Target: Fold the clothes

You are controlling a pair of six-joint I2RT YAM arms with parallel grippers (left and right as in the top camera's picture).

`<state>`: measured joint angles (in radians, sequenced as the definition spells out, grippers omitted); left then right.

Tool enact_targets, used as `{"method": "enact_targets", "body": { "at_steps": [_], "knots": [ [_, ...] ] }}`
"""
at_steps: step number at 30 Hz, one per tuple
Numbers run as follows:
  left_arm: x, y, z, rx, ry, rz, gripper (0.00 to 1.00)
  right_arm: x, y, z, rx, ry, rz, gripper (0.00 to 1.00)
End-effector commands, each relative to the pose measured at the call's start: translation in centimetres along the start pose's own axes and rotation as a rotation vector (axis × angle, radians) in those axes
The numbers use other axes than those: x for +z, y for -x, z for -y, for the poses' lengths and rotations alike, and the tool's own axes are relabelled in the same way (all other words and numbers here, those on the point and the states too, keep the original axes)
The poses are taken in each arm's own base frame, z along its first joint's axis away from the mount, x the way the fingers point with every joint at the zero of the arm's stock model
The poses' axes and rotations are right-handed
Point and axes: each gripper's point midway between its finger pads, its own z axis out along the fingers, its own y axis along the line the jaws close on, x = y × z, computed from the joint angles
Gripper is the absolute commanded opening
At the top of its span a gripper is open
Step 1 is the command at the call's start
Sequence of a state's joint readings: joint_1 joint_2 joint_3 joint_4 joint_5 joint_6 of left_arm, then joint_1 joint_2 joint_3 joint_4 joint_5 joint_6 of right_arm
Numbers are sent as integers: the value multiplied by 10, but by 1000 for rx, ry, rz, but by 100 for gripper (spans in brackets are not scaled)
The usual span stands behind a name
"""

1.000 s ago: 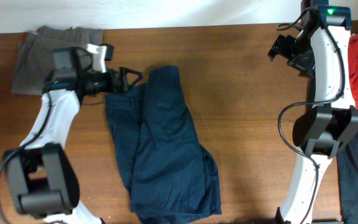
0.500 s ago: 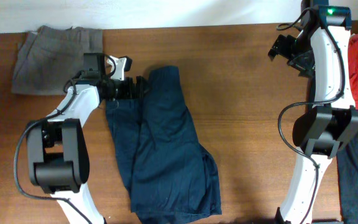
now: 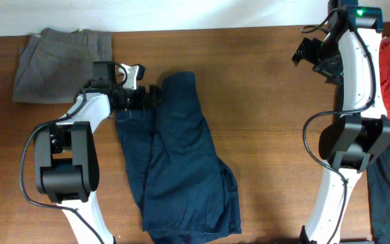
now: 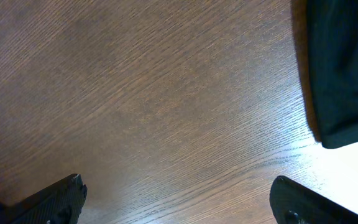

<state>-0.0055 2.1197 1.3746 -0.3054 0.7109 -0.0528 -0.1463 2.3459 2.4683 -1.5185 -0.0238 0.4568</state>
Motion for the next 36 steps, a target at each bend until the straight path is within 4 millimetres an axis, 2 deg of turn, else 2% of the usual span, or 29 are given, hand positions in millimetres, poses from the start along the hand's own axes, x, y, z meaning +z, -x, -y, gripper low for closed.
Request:
{"method": "enact_targets", "body": {
  "at_steps": [1,6,23,30,33,36],
  "knots": [
    [4,3,14,13,-87,2,98,-19,2,-1,3,16,37,99],
    [4,3,17,11,-106,-1,90,-19,2,-1,3,16,37,99],
    [19,-13,39,24,-128,-63,89,-19,2,-1,3,16,37,99],
    [19,-12,37,26,-121,-60,42,-19,2,-1,3,16,37,99],
    [19,-11,37,30,-121,-56,33,-19,2,-1,3,16,37,99],
    [16,-8,40,33,-122,-52,15,-19,2,-1,3,16,37,99]
  ]
}}
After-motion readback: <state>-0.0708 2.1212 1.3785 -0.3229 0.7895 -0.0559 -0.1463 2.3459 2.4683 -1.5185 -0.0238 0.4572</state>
